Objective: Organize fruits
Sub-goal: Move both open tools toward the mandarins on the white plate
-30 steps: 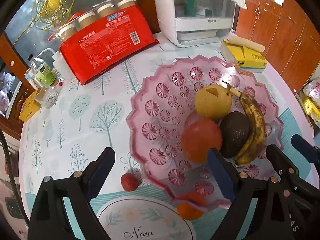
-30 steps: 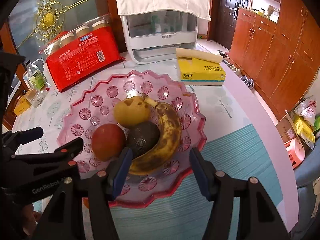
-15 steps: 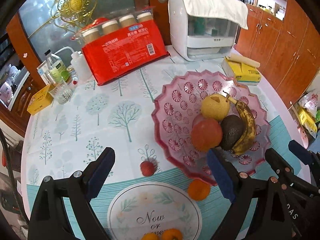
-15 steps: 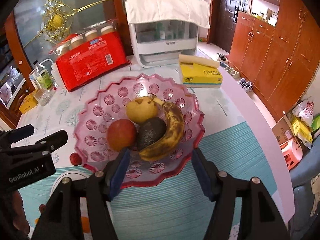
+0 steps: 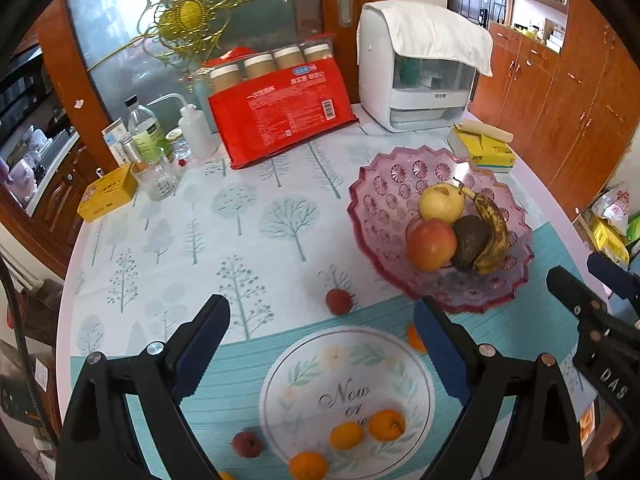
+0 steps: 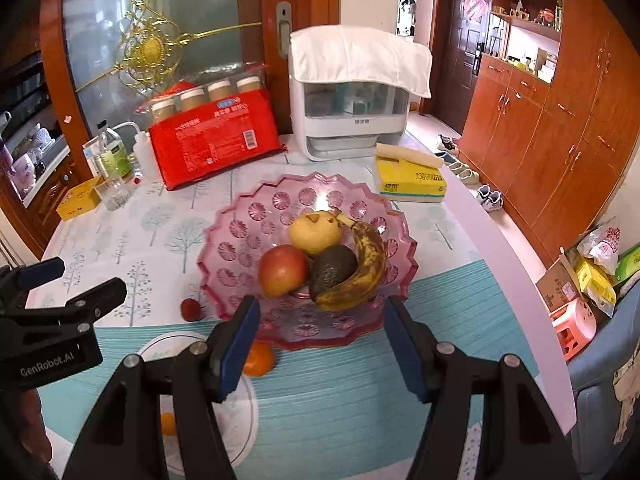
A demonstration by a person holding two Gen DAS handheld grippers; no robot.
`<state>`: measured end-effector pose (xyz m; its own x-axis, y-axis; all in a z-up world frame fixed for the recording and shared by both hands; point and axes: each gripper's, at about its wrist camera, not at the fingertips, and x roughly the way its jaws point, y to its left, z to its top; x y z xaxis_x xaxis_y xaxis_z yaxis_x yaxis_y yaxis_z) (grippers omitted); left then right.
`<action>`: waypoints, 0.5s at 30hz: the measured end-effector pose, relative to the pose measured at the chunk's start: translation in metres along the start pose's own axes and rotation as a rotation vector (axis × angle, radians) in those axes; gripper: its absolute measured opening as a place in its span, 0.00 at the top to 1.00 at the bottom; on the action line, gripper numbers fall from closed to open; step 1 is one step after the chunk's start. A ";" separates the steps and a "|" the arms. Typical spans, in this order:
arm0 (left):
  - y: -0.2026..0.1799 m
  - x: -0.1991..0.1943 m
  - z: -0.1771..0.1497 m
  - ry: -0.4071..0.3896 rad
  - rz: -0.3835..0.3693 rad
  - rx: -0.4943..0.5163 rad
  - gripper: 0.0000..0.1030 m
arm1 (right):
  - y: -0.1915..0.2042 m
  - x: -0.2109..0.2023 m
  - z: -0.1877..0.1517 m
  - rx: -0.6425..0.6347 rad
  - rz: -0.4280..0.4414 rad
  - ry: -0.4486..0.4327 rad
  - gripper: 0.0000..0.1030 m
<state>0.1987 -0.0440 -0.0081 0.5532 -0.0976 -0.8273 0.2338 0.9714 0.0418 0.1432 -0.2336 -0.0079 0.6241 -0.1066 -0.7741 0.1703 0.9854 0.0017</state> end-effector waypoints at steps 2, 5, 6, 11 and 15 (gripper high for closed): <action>0.012 -0.009 -0.008 -0.004 -0.005 -0.005 0.10 | 0.005 -0.006 -0.002 0.004 0.004 -0.002 0.37; 0.026 -0.018 -0.018 -0.008 -0.006 -0.010 0.10 | 0.015 -0.014 -0.007 -0.008 -0.012 -0.008 0.37; 0.031 -0.021 -0.021 -0.012 -0.005 -0.011 0.10 | 0.017 -0.017 -0.009 -0.005 -0.009 -0.011 0.37; 0.053 -0.033 -0.034 -0.024 -0.007 -0.029 0.10 | 0.030 -0.027 -0.021 0.001 -0.007 -0.011 0.37; 0.068 -0.037 -0.046 -0.019 -0.005 -0.036 0.10 | 0.044 -0.033 -0.032 -0.022 -0.007 -0.016 0.37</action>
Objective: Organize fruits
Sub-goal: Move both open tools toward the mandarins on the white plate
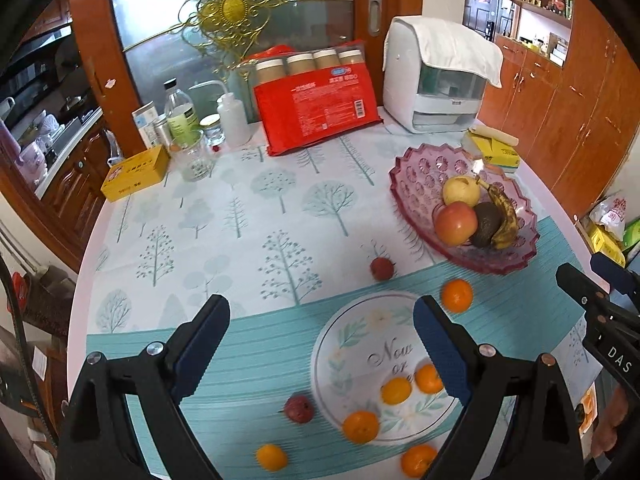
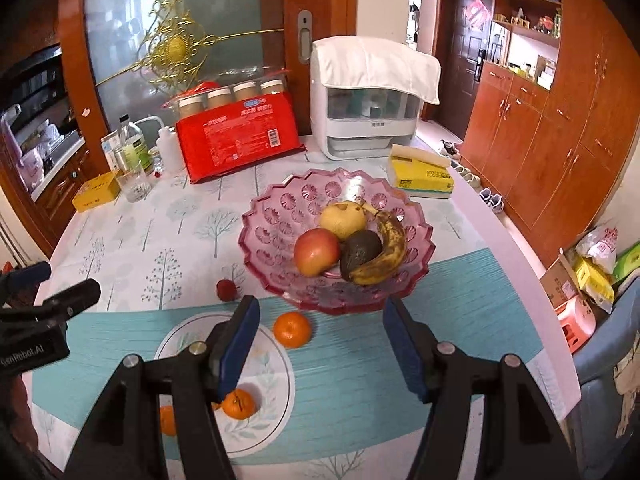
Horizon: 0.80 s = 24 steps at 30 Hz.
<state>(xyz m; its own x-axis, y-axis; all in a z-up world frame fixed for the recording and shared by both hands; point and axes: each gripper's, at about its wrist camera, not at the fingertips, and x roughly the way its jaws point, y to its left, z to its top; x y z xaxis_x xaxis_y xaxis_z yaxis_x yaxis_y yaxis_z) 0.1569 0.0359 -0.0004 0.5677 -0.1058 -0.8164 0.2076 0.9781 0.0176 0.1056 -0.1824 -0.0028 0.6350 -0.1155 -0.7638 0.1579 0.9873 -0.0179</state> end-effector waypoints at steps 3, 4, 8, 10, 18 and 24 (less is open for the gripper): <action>0.009 -0.001 -0.010 0.010 0.003 -0.001 0.10 | 0.006 -0.001 -0.009 -0.001 0.020 0.004 0.37; 0.011 -0.001 -0.014 0.014 0.004 0.001 0.10 | 0.007 -0.002 -0.010 -0.001 0.026 0.006 0.37; 0.015 0.002 -0.031 0.037 -0.008 0.021 0.10 | 0.011 -0.001 -0.020 0.005 0.049 0.014 0.37; 0.013 0.005 -0.037 0.046 -0.014 0.036 0.10 | 0.012 -0.001 -0.025 0.008 0.062 0.019 0.37; -0.017 0.021 -0.082 0.143 -0.120 0.122 0.10 | 0.009 0.019 -0.050 0.037 0.069 0.075 0.37; -0.056 0.028 -0.112 0.190 -0.197 0.232 0.10 | -0.002 0.048 -0.064 0.065 0.052 0.113 0.37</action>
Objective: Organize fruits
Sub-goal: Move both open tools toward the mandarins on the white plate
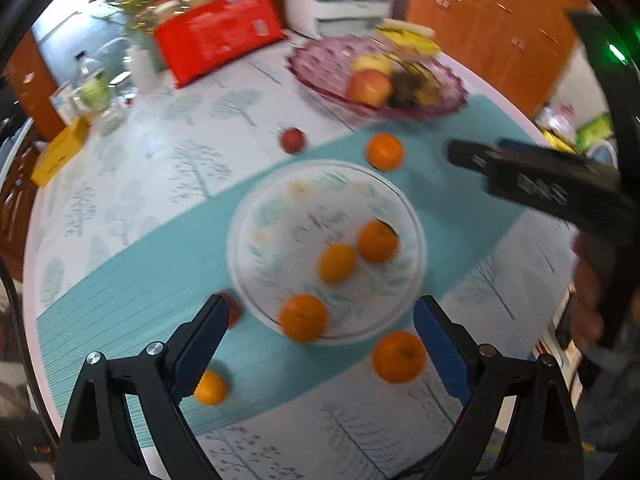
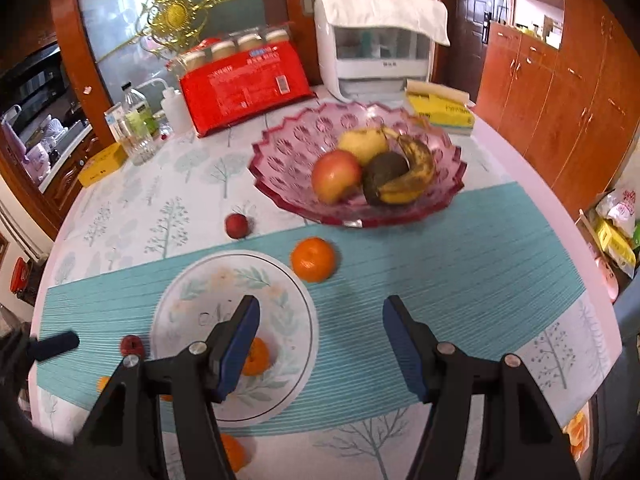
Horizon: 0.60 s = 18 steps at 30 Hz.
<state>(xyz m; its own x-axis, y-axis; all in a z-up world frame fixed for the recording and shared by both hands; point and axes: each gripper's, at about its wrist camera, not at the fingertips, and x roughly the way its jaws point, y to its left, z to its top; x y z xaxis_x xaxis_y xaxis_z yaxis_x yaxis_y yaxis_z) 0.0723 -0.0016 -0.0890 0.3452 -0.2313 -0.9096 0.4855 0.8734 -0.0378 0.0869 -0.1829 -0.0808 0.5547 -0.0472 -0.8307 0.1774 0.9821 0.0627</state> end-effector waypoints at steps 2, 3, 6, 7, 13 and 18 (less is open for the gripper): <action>-0.010 0.009 -0.005 0.023 -0.026 0.016 0.10 | -0.004 0.008 -0.002 0.001 -0.004 0.010 0.37; -0.014 0.015 -0.008 0.035 -0.039 0.022 0.10 | -0.006 0.012 -0.003 0.004 -0.004 0.014 0.37; -0.024 0.027 -0.013 0.064 -0.070 0.034 0.10 | -0.011 0.020 -0.004 0.013 -0.001 0.027 0.37; -0.028 0.033 -0.015 0.083 -0.087 0.036 0.10 | -0.012 0.022 -0.005 0.015 0.002 0.029 0.37; -0.036 0.058 -0.020 0.177 -0.127 0.010 0.22 | -0.016 0.028 -0.006 0.006 0.021 0.044 0.37; -0.041 0.076 -0.025 0.261 -0.137 -0.019 0.33 | -0.020 0.030 -0.005 -0.001 0.039 0.051 0.37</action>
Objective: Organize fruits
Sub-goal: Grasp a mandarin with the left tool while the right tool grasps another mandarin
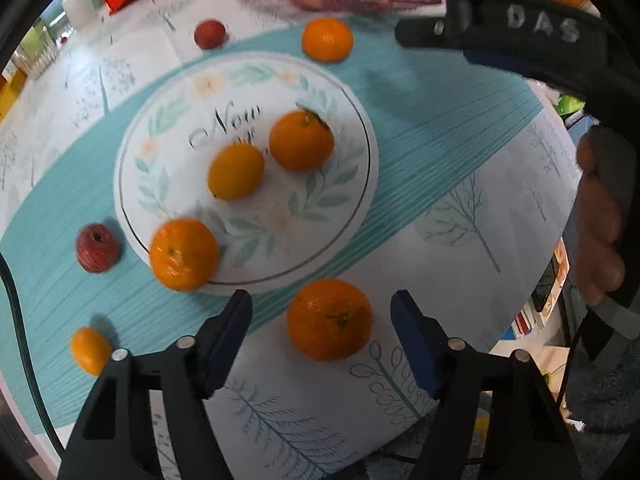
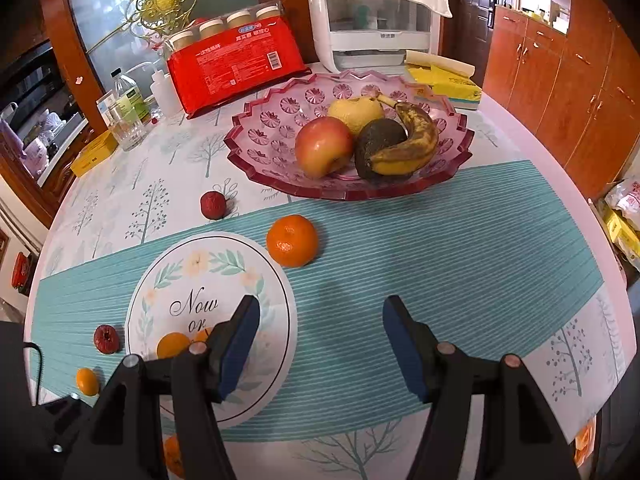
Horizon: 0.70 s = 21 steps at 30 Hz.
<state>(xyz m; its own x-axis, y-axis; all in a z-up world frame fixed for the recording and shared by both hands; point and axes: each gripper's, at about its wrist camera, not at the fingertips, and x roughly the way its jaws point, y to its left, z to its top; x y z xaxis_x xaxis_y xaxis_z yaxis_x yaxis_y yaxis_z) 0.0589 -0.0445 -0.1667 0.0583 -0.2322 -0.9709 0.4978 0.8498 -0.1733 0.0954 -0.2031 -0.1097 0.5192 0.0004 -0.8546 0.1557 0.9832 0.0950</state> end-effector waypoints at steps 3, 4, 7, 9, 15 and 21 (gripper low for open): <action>-0.007 0.008 0.000 0.037 0.021 0.015 0.35 | -0.004 0.003 0.003 0.001 0.011 0.005 0.37; -0.009 0.011 -0.001 0.046 0.028 0.021 0.43 | -0.005 0.004 0.004 0.002 0.013 0.006 0.37; -0.016 0.017 -0.002 0.069 0.053 0.036 0.57 | -0.006 0.009 0.008 0.008 0.023 0.006 0.37; -0.017 0.016 -0.002 0.061 0.052 0.034 0.57 | -0.006 0.014 0.010 0.009 0.031 0.005 0.37; -0.013 -0.001 0.002 -0.017 0.080 0.016 0.58 | -0.002 0.031 0.017 0.003 0.043 0.013 0.37; -0.011 -0.022 0.007 -0.100 0.110 0.011 0.58 | 0.003 0.046 0.020 -0.004 0.045 0.032 0.37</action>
<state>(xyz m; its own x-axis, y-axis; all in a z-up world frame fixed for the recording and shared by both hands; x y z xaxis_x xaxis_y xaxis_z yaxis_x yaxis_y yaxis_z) 0.0579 -0.0525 -0.1424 0.1987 -0.1843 -0.9626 0.4932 0.8675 -0.0643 0.1365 -0.2042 -0.1386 0.4988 0.0502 -0.8653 0.1293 0.9828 0.1316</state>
